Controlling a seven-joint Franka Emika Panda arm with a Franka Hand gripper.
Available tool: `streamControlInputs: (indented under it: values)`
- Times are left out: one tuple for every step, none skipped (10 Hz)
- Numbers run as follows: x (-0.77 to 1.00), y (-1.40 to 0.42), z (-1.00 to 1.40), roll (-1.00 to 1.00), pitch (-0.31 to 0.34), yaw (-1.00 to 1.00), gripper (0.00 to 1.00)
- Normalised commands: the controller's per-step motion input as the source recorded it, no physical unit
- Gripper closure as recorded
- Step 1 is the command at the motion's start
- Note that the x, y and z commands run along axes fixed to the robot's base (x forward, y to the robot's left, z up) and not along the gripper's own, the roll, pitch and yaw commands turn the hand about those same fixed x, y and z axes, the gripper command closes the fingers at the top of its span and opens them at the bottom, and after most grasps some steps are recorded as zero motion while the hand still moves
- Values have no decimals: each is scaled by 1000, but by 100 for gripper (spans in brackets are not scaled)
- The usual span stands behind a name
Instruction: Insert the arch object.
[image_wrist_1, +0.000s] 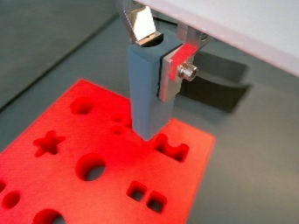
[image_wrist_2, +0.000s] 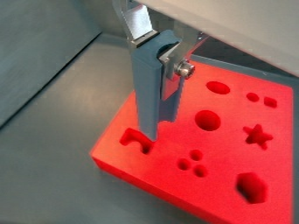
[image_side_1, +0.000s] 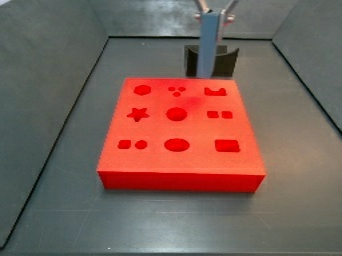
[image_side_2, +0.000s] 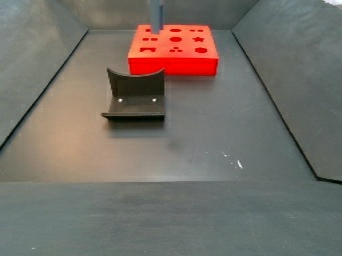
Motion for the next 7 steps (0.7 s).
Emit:
streamControlInputs:
  values:
    - [43,0,-46,-69,-17,-1000,100]
    - [0,0,-23,-39,-6,-1000,100]
    - [0,0,0,-11,-14,-1000,100]
    - [0,0,0,0,-11,-1000,100]
    - [0,0,0,0,0,-1000,100]
    - [0,0,0,0,0,-1000,100]
    - [3,0,9,-21,-9,-1000,100]
